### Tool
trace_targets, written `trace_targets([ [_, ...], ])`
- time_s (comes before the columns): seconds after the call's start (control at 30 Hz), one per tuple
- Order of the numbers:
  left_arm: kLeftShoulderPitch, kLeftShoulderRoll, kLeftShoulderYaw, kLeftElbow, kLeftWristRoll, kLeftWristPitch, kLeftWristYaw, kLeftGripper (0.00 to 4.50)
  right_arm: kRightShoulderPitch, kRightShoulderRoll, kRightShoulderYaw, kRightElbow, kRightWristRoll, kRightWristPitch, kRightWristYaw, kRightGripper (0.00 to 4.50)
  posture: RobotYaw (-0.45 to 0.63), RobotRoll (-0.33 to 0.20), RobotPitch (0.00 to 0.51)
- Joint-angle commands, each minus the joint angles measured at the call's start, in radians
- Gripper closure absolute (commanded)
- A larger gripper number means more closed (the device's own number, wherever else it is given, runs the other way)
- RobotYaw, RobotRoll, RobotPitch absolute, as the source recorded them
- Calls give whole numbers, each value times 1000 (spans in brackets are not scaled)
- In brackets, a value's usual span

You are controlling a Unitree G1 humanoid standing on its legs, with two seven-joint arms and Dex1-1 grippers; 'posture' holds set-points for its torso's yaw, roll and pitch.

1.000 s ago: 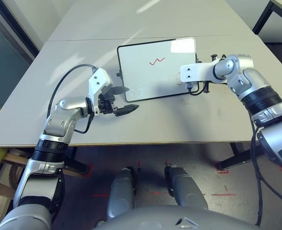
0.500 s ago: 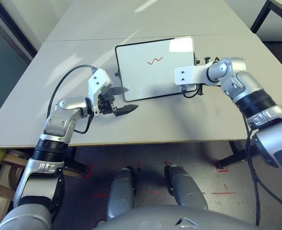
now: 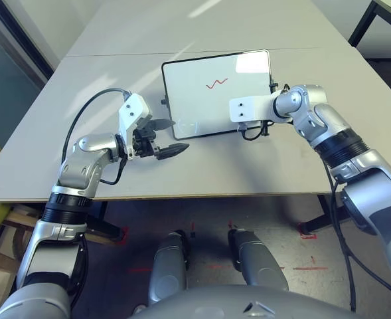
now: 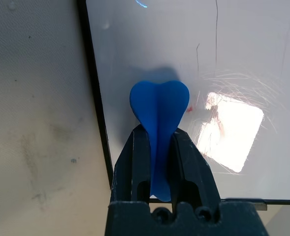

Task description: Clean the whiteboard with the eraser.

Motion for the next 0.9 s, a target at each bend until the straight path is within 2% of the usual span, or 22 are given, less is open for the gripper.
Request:
trace_targets([
  [0.03,-3,8,1,3,14,-4,-5,0,-8,-26,11,34,-17,-9,-6,4184,-130,0,140],
  [0.33,-10,7,0,12,14,-9,-9,0,-28,-81,4,105,-33,-40,-35,4184,-138,0,140],
  [0.9,-15,3,-2,20,18,-12,-8,0,-126,-32,-28,198,18,-27,-88,4184,-135,0,139],
])
